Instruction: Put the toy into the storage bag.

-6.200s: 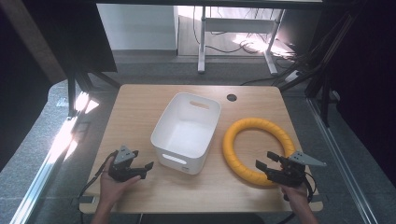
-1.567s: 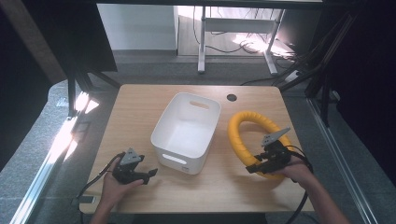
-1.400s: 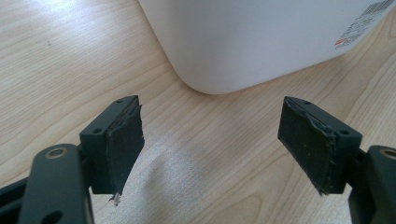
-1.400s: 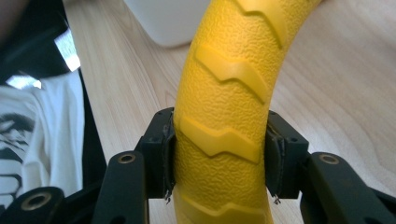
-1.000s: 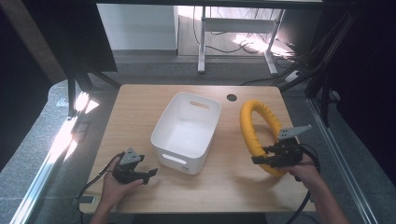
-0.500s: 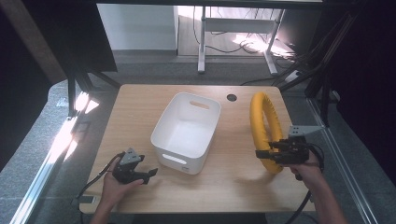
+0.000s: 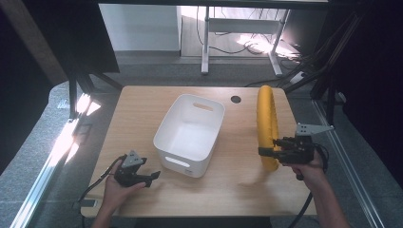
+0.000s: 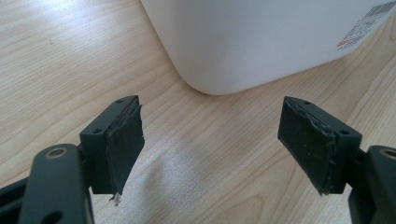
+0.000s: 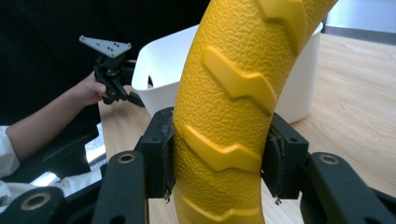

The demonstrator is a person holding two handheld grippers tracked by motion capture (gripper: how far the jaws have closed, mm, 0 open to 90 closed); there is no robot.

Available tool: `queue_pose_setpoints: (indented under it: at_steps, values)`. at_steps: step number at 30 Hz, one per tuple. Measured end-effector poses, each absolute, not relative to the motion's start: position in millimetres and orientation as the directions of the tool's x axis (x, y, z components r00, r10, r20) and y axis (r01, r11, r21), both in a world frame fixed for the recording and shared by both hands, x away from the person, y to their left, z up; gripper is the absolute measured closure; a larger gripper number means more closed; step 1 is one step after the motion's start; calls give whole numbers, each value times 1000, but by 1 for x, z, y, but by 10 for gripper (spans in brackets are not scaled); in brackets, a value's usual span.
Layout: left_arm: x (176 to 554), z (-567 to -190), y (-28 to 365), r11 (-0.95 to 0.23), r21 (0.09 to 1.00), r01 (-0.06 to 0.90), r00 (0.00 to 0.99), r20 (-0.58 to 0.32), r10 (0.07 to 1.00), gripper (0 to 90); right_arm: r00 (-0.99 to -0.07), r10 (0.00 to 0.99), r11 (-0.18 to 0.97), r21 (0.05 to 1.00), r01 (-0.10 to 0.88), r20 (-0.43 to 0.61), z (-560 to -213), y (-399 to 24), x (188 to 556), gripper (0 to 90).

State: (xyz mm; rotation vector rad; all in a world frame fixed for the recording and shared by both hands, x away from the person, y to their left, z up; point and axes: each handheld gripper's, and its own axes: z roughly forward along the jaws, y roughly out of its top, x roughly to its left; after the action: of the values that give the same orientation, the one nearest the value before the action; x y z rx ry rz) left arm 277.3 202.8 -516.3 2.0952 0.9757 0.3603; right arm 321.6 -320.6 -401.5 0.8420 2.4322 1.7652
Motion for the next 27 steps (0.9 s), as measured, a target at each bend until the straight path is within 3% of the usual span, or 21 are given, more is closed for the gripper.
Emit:
queue_pose_setpoints:
  at_steps: [27]
  values:
    - [278, -517, 204, -413, 746, 523, 669, -59, 741, 223, -870, 404, 132, 923, 362, 284, -386, -306, 321, 512]
